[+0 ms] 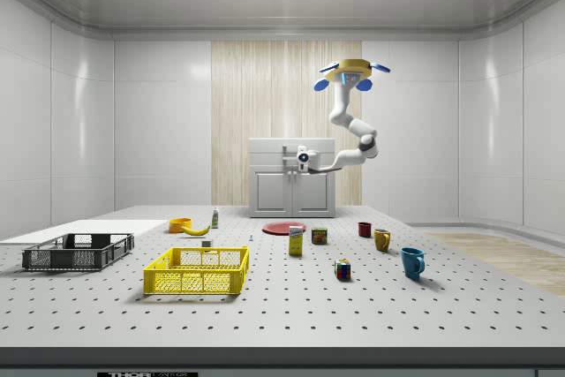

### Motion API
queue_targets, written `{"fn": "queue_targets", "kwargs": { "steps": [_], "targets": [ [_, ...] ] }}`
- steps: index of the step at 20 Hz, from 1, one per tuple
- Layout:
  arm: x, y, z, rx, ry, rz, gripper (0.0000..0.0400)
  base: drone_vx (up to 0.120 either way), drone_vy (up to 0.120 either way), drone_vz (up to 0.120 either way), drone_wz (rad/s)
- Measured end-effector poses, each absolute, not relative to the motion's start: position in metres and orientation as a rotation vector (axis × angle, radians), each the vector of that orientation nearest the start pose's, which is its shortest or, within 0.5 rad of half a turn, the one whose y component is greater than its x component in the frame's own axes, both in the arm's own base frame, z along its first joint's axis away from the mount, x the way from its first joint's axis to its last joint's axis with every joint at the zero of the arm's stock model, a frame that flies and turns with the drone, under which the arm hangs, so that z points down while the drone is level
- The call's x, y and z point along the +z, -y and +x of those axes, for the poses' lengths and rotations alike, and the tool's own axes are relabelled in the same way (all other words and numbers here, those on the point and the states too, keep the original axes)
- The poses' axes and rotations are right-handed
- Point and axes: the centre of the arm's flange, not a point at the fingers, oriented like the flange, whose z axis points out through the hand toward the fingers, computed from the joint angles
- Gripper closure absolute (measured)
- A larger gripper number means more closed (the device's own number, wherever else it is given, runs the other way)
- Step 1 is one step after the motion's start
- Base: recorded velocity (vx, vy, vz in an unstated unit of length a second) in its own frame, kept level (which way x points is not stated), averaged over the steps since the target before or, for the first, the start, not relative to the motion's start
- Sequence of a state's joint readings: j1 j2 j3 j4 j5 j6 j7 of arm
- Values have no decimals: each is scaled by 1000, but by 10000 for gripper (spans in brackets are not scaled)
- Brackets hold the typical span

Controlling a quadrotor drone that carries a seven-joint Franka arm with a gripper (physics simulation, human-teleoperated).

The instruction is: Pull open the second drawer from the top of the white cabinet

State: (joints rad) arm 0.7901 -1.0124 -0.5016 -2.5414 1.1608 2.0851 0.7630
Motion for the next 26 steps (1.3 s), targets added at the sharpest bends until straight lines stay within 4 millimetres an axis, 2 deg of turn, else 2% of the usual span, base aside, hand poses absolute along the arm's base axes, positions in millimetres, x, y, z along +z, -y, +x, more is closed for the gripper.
{"fn": "queue_targets", "kwargs": {
  "steps": [6,17,26],
  "targets": [
    [628,-97,312,613,-611,-1483,100,0,0,0,0],
    [628,-108,350,613,-611,-1482,100,0,0,0,0],
    [628,-129,359,613,-610,-1483,100,0,0,0,0]
  ]
}}
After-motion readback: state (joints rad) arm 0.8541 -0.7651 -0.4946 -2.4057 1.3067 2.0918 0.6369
